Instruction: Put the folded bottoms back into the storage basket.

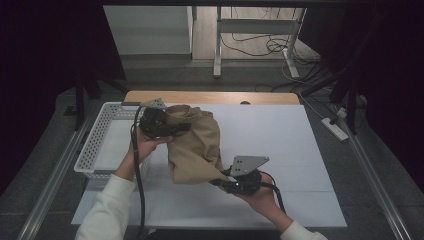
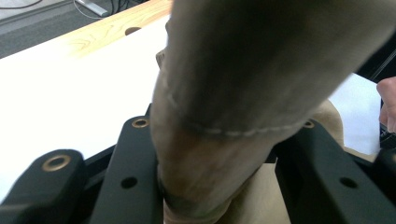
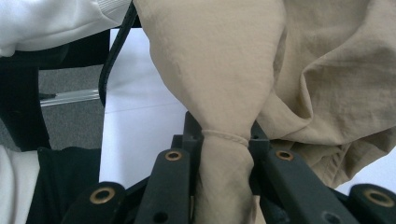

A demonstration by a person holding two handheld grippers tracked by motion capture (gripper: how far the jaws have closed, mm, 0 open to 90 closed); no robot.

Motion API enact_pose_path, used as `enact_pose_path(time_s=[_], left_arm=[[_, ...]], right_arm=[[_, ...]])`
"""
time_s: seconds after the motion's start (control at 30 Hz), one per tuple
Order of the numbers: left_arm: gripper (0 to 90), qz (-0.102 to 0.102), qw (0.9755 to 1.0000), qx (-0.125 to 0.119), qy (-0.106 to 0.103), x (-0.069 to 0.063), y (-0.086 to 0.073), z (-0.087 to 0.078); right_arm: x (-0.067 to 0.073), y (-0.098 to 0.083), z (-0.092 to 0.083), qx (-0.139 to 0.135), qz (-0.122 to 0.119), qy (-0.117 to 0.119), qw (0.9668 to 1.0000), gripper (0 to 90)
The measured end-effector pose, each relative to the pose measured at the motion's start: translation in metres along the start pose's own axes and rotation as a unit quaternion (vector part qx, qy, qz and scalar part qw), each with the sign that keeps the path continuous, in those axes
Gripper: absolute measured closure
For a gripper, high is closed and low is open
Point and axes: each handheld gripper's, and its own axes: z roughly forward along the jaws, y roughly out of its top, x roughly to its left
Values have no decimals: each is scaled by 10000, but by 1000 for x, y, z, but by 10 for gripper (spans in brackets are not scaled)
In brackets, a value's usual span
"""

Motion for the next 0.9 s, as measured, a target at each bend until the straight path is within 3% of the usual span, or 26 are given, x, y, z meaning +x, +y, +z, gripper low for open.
enact_pose_path(time_s=[0.9], left_arm=[[626, -49, 9996, -237, 123, 7, -4, -33]], right_arm=[[-2, 21, 21, -77, -71, 154, 9998, 768]])
